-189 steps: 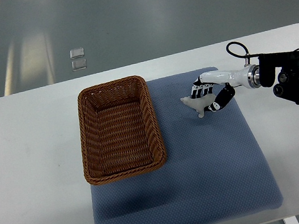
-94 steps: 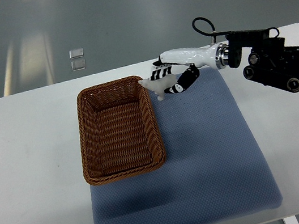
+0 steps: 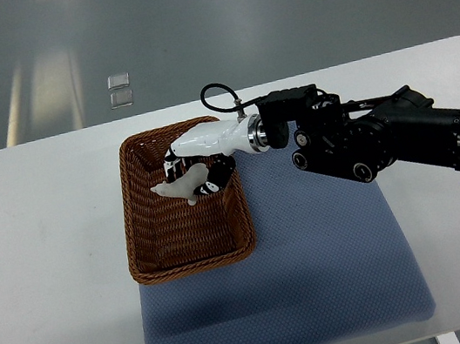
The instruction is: Place white bear in brown basket with right hand
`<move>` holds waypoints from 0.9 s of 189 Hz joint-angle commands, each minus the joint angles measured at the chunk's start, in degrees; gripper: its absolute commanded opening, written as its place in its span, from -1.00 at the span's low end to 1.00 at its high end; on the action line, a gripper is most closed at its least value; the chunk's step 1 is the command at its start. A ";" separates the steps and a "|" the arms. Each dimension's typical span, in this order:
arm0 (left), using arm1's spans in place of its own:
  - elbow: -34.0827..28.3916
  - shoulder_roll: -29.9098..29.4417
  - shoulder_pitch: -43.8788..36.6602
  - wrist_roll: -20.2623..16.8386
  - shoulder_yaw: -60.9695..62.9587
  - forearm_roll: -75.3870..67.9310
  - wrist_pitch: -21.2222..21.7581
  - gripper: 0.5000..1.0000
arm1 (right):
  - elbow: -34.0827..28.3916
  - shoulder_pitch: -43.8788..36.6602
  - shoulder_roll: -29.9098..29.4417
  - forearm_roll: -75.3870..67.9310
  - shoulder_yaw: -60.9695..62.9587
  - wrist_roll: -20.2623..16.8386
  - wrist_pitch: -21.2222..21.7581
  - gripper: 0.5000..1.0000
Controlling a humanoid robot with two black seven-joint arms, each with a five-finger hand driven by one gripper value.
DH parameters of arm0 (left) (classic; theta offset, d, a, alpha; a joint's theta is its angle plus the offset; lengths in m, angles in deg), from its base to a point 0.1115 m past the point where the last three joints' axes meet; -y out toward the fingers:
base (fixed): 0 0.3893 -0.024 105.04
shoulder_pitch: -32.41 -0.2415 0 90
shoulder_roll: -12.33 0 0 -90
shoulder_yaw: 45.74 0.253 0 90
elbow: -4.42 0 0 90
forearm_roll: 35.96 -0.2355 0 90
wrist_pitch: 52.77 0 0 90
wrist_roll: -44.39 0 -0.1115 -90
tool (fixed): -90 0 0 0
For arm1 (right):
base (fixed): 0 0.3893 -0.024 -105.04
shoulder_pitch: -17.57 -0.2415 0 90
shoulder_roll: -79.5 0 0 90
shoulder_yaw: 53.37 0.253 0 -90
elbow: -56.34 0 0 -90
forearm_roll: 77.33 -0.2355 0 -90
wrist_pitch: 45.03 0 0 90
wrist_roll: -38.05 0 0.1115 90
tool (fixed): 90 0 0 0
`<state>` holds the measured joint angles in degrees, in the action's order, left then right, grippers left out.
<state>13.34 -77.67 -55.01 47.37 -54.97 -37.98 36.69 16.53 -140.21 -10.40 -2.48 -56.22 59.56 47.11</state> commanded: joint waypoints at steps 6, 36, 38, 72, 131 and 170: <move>-0.04 0.00 -0.03 0.00 0.00 0.00 0.02 1.00 | -0.01 0.89 -0.10 -1.20 0.83 -0.24 -3.46 0.78; -0.04 0.00 -0.03 0.00 0.00 0.00 0.02 1.00 | -0.27 1.25 -0.02 -4.80 4.08 -0.24 -7.32 0.78; 0.04 0.00 -0.03 0.00 0.00 0.00 0.02 1.00 | -0.36 1.25 0.07 -5.50 4.60 -0.24 -7.15 0.78; 0.04 0.00 0.06 0.00 0.00 0.00 0.02 1.00 | -0.54 2.30 6.92 -23.60 18.31 -1.90 4.44 0.78; 0.05 0.00 0.06 0.00 0.00 0.00 0.02 1.00 | 0.69 21.37 11.23 -53.49 35.90 -10.96 11.93 0.78; -0.04 0.00 -0.03 0.00 0.00 0.00 0.02 1.00 | 0.69 23.13 10.71 -55.95 36.42 -10.61 11.57 0.78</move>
<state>13.36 -77.67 -55.00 47.37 -54.97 -37.98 36.71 17.22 -117.35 0.45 -57.89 -20.06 48.94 58.84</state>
